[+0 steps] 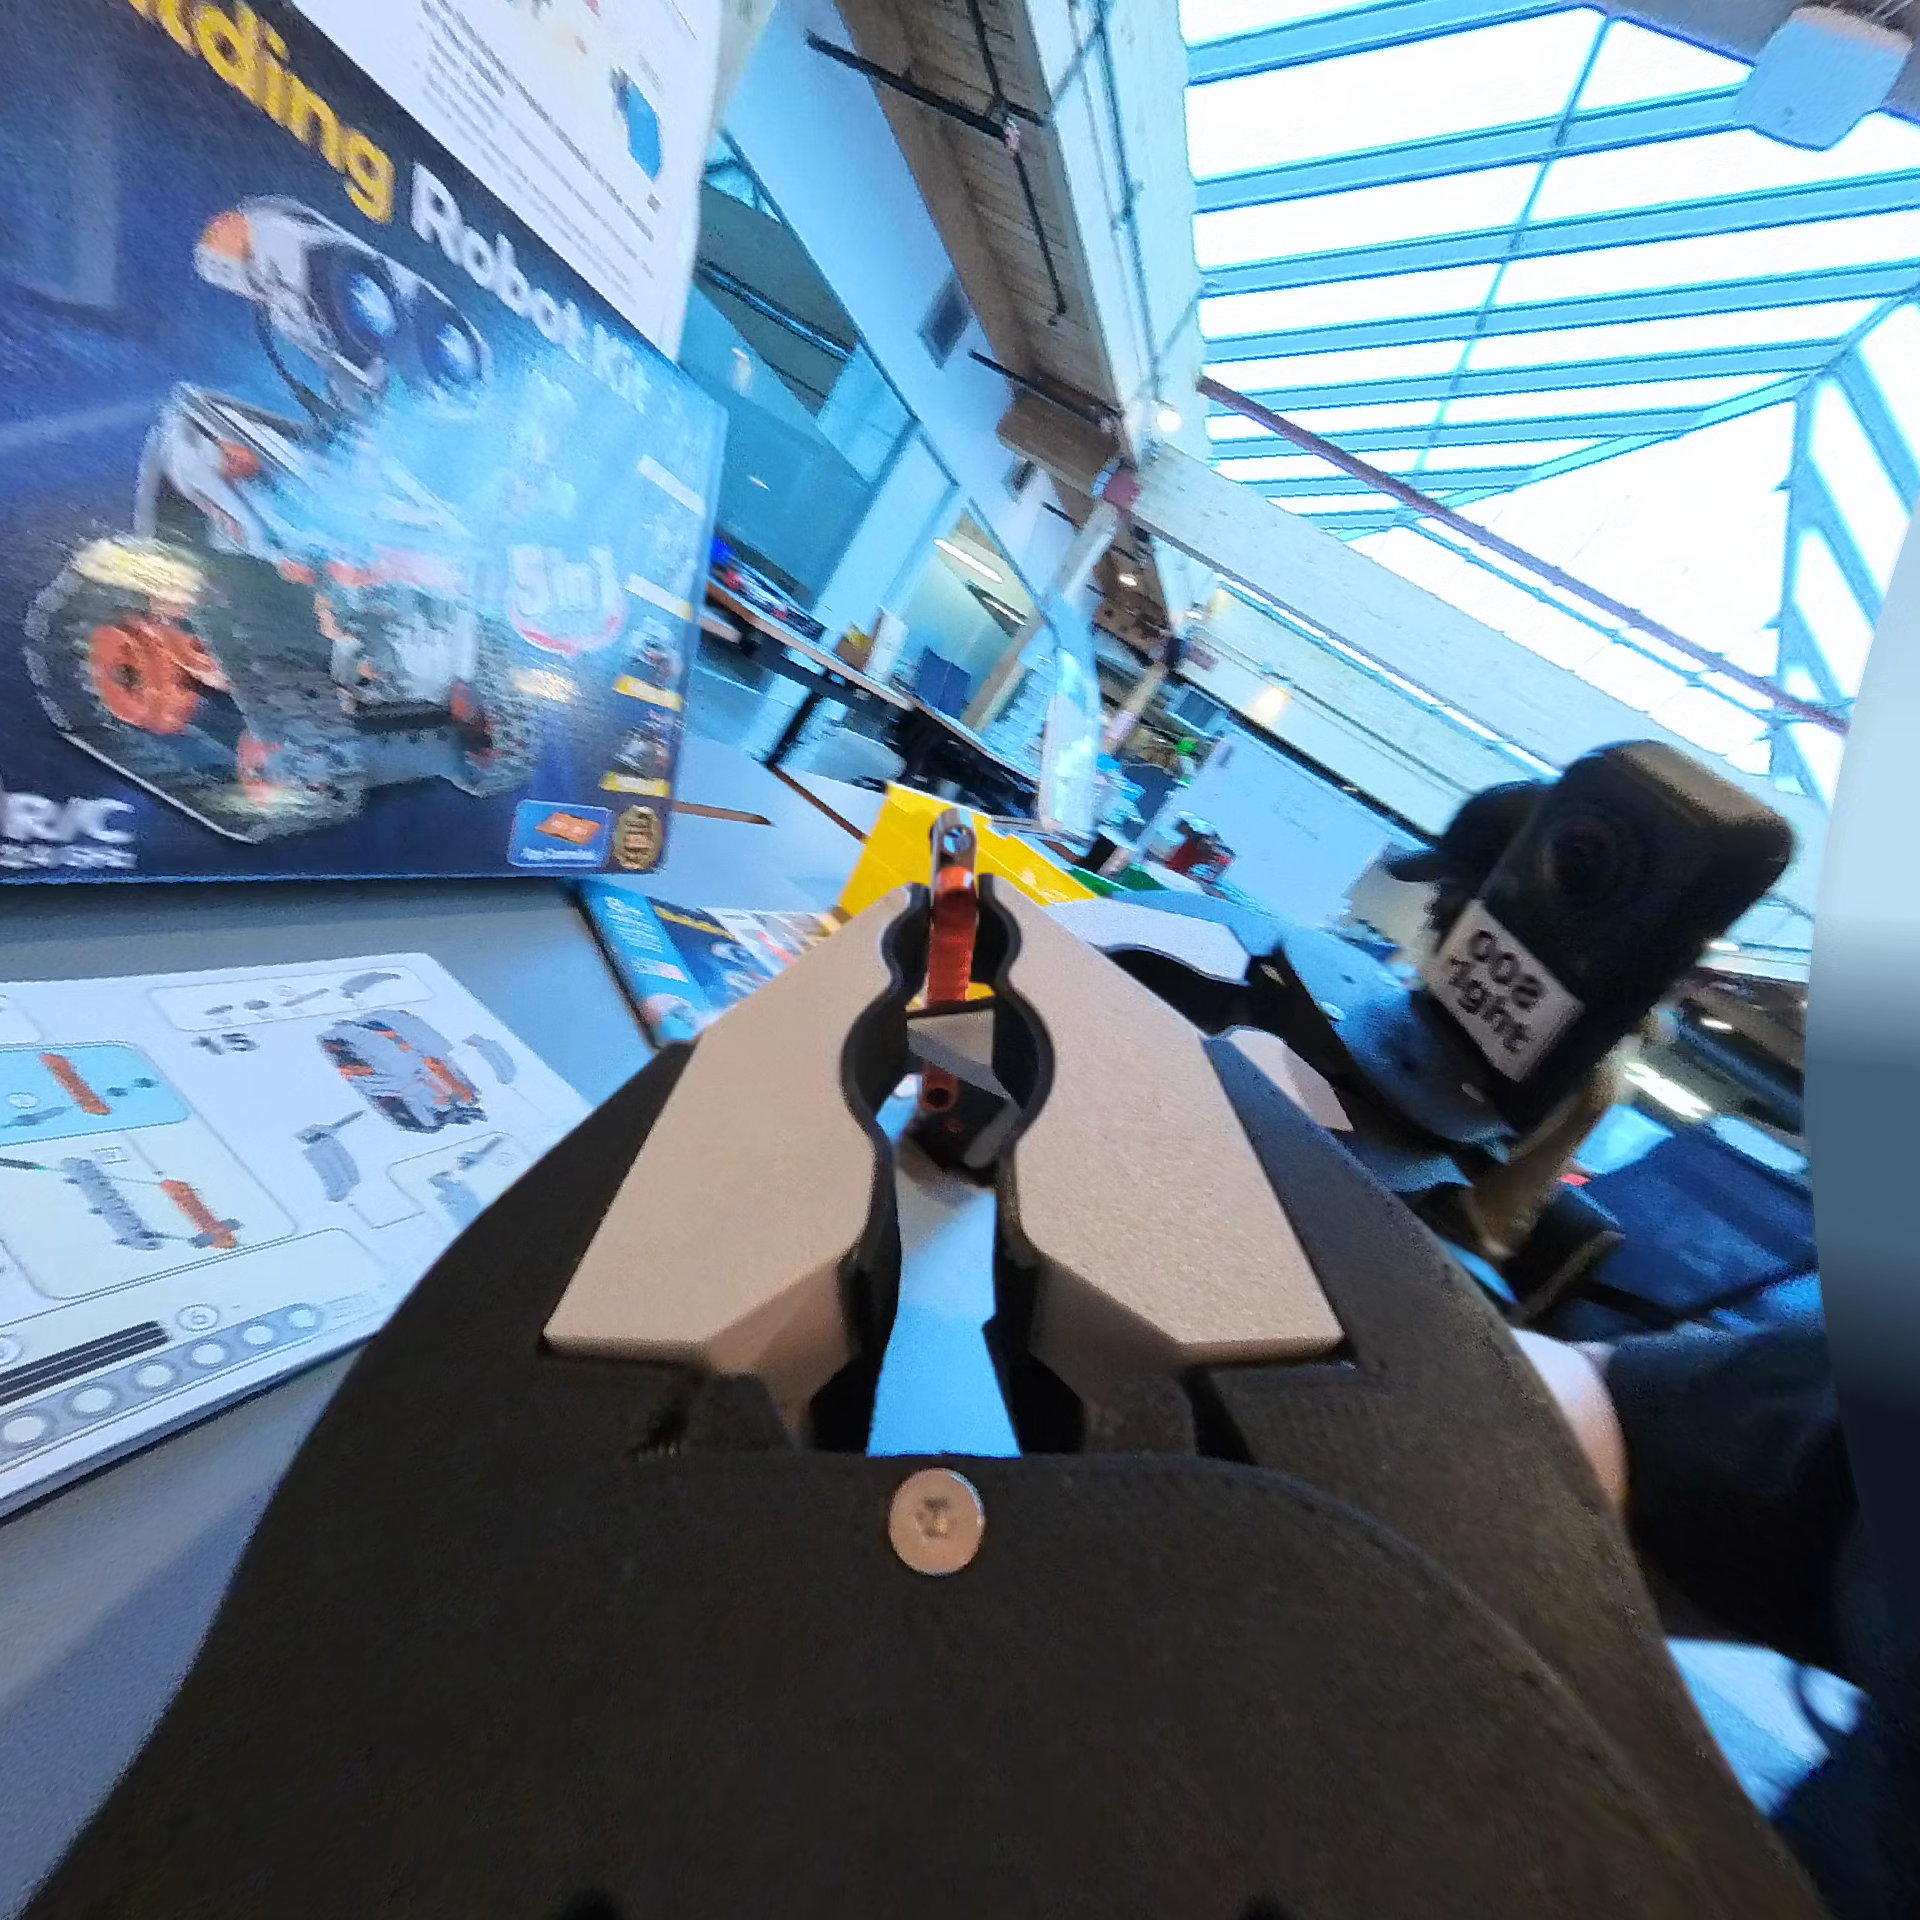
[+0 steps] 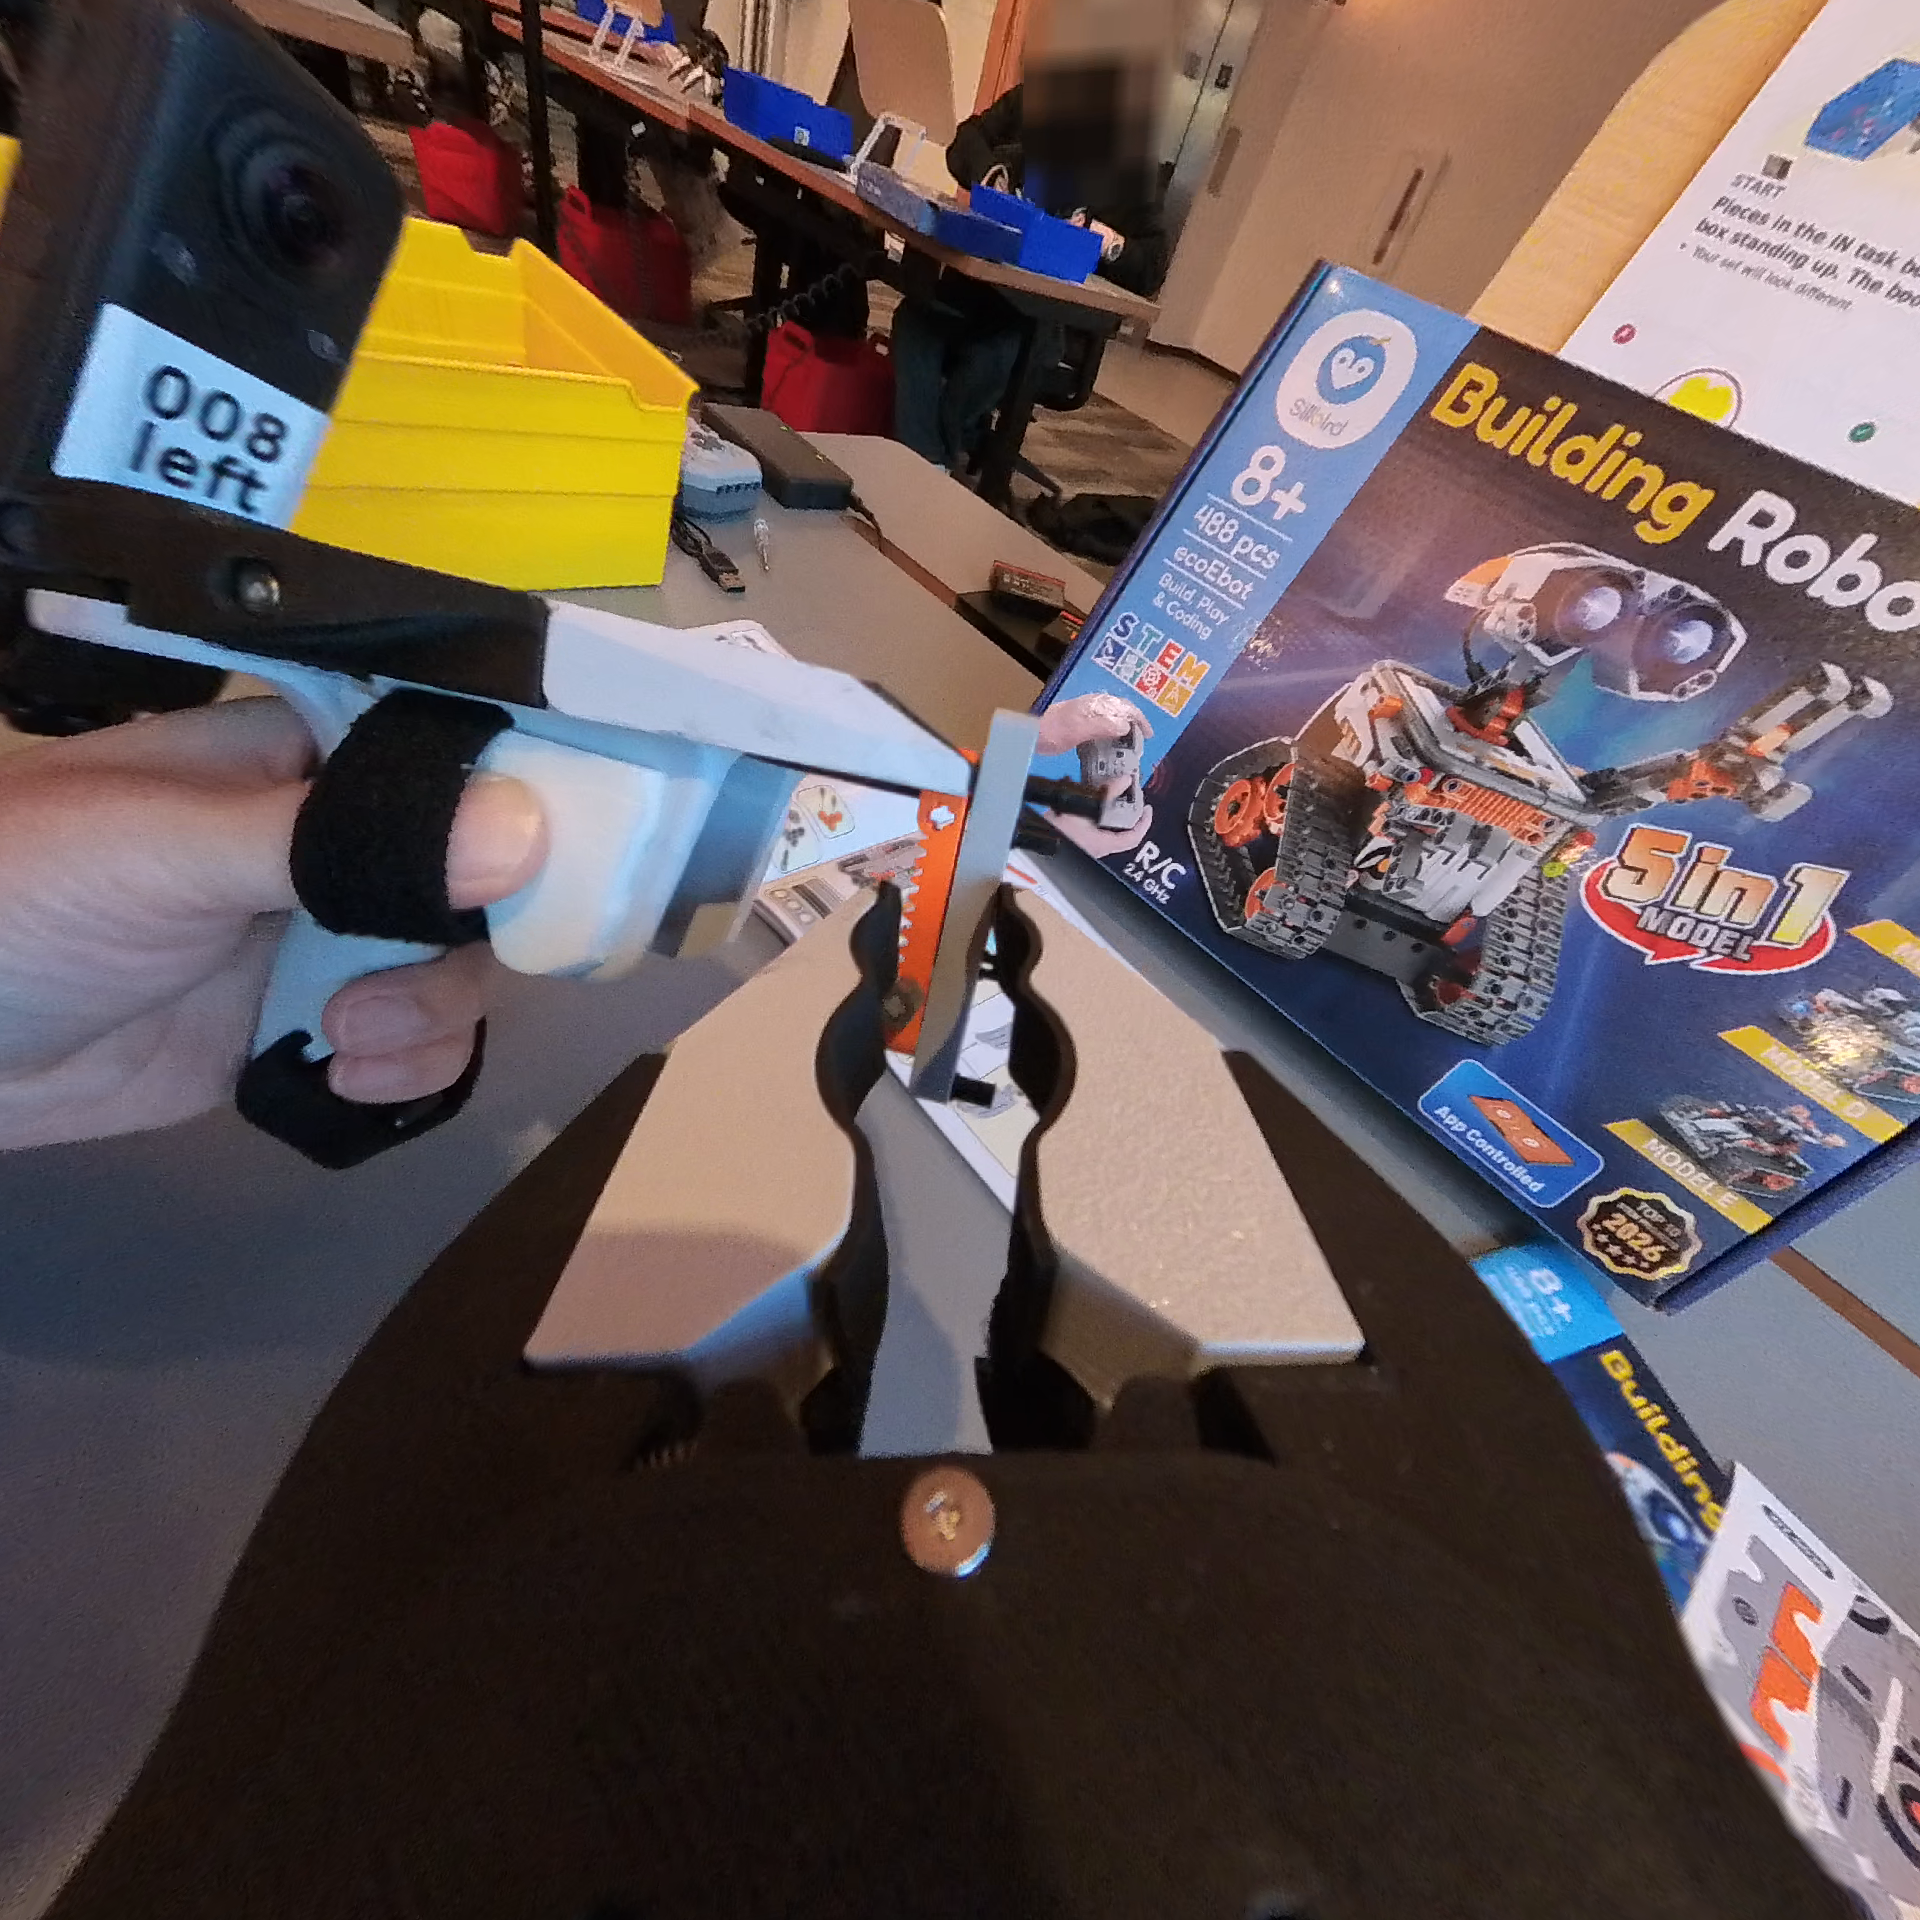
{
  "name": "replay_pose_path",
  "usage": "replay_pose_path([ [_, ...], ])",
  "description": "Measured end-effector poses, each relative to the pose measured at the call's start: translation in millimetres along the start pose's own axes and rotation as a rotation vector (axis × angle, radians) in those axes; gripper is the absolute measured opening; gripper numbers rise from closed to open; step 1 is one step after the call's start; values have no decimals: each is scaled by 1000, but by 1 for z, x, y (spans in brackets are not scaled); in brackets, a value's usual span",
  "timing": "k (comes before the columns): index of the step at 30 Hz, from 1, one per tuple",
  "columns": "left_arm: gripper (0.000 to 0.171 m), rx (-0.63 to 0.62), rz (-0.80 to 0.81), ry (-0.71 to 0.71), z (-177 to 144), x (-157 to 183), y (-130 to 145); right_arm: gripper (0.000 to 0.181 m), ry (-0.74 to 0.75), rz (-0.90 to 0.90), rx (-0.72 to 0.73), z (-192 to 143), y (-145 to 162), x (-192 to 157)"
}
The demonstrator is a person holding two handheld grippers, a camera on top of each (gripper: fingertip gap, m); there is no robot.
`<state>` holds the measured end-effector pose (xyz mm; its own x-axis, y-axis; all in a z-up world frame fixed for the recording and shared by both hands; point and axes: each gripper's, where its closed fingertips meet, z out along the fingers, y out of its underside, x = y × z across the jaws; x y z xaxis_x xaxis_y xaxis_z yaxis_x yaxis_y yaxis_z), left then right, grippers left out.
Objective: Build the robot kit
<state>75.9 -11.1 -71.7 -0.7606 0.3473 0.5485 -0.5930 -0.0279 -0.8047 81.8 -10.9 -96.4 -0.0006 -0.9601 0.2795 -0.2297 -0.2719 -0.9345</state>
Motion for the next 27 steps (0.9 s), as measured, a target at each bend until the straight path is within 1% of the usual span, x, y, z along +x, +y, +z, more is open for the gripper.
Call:
replay_pose_path([
  [1,13,-15,-35,41,0,1,0,17,-14,14,1,-1,0,0],
  [2,24,-26,-71,86,0,1,0,17,-27,27,10,-3,-1,1],
  [4,31,-66,-121,211,-1,6,-1,16,-79,39,48,-9,-6,-2],
  [6,29,-116,-154,352,-4,17,0,16,-146,86,104,-16,-13,-6],
  [7,28,-145,-167,423,-6,24,2,16,-216,132,140,-19,-18,-12],
  [8,27,-162,-174,460,-7,28,2,16,-256,191,156,-21,-20,-13],
  [10,25,-147,-158,516,-12,35,-2,16,-368,243,205,-26,-26,-21],
  [11,24,-145,-122,538,-14,40,-3,16,-392,263,188,-25,-24,-22],
  [14,19,-214,22,523,-15,44,9,15,-535,337,207,-30,-26,-35],
  [16,18,-245,15,497,-15,40,12,15,-577,403,193,-28,-23,-36],
  [18,15,-276,-19,459,-13,33,14,16,-571,433,180,-24,-18,-33],
  [20,14,-288,21,417,-12,27,16,16,-559,439,170,-19,-13,-32],
  [22,14,-301,37,369,-10,21,18,24,-560,440,157,-16,-10,-32],
  [25,14,-318,-79,318,-9,10,17,41,-567,498,154,-16,-9,-25],
  [27,14,-328,-204,319,-9,7,16,43,-579,586,192,-18,-14,-16],
])
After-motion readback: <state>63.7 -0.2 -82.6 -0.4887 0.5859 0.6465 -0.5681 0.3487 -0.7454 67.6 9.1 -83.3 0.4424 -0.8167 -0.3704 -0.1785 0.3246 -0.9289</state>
